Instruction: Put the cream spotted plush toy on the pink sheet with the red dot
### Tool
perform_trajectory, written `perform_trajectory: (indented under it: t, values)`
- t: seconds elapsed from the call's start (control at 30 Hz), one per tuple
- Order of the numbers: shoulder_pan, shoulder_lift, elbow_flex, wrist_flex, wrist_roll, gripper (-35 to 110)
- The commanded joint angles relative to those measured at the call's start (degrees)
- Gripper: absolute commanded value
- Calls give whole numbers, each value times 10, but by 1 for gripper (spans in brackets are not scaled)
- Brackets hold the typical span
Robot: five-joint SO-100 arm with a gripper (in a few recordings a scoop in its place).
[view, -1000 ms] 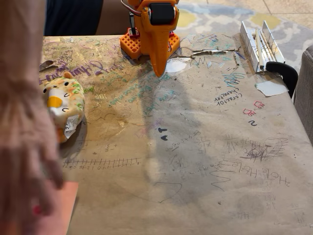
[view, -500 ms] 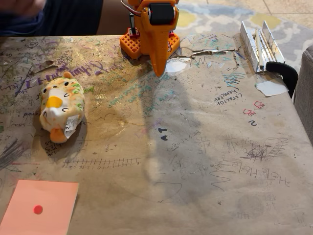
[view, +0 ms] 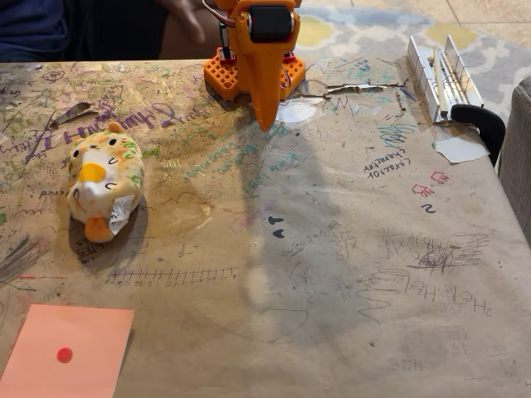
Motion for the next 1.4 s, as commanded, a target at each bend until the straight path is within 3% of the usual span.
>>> perform_trajectory:
  t: [0.0, 0.3, 0.47, 0.67, 0.8, 0.87, 0.97, 1.1, 1.37]
  values:
    - [-5, 6, -7, 6, 1, 0]
    - [11, 6, -6, -4, -1, 0]
    - [103, -25, -52, -65, -61, 0]
    - [372, -398, -266, -159, -136, 0]
    - [475, -572, -349, -206, -181, 0]
    - [488, -574, -323, -233, -205, 4]
    - [482, -587, -307, -211, -236, 28]
    - [458, -589, -284, -182, -257, 40]
    - [425, -548, -208, -153, -258, 44]
